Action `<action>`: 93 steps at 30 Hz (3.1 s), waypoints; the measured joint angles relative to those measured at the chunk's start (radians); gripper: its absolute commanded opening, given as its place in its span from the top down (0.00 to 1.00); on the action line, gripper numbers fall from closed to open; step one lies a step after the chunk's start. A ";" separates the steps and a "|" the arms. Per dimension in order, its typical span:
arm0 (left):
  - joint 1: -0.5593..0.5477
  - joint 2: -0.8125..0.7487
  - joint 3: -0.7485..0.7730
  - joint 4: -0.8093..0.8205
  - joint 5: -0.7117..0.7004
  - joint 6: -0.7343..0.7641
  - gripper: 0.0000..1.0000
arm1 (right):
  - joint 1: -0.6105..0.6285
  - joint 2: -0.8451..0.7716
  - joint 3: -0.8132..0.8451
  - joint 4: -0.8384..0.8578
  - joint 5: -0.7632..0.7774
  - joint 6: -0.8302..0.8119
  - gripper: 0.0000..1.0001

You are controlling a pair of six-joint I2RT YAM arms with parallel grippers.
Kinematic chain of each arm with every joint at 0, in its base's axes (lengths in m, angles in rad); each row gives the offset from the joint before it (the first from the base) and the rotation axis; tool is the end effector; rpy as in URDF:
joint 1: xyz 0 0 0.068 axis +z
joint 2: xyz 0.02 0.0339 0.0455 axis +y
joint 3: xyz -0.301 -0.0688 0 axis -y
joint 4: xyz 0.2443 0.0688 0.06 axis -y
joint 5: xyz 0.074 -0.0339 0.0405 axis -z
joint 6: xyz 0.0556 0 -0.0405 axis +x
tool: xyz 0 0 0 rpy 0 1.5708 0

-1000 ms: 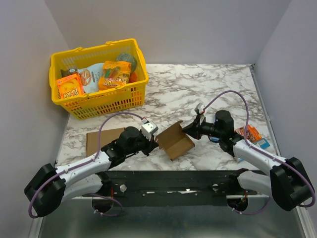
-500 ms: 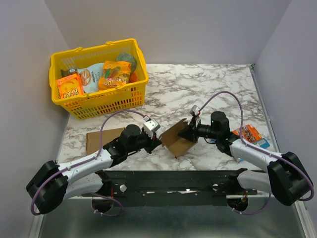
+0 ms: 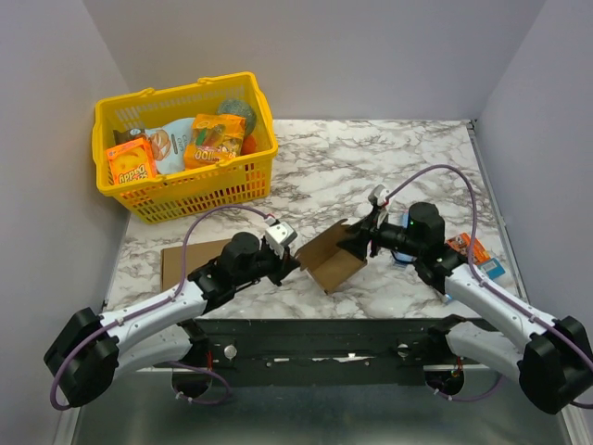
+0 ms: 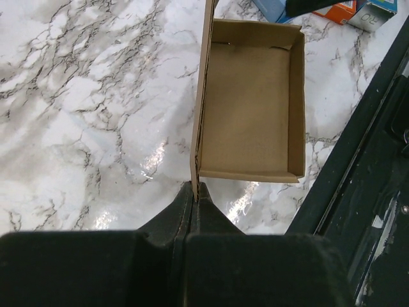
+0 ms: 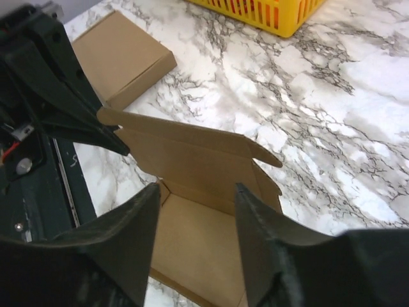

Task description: Fold the paper box

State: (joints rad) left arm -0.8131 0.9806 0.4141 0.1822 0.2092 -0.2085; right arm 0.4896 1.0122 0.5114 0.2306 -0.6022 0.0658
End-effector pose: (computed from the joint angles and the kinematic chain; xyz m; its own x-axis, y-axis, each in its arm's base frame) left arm 0.1358 -0.1604 0.2350 -0.4266 0.1562 -0.8909 0.7713 0.5773 -0.2681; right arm 0.1785 0.1308 0.2721 -0.2922 -0.0943 -0.9517 -0.8519 0.4778 0.2142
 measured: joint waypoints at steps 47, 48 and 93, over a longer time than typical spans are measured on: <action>0.007 -0.131 0.052 -0.174 0.099 -0.156 1.00 | -0.034 0.042 0.267 -0.486 0.066 -0.121 0.43; 0.007 -0.131 0.052 -0.174 0.099 -0.156 1.00 | -0.034 0.045 0.267 -0.488 0.063 -0.123 0.43; 0.007 -0.126 0.052 -0.202 0.090 -0.151 1.00 | -0.045 0.132 0.220 -0.269 -0.102 -0.149 0.97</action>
State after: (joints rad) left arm -0.8062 0.8547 0.4660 -0.0200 0.2989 -0.3592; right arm 0.4442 1.1446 0.7319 -0.0383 -0.7044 -0.0834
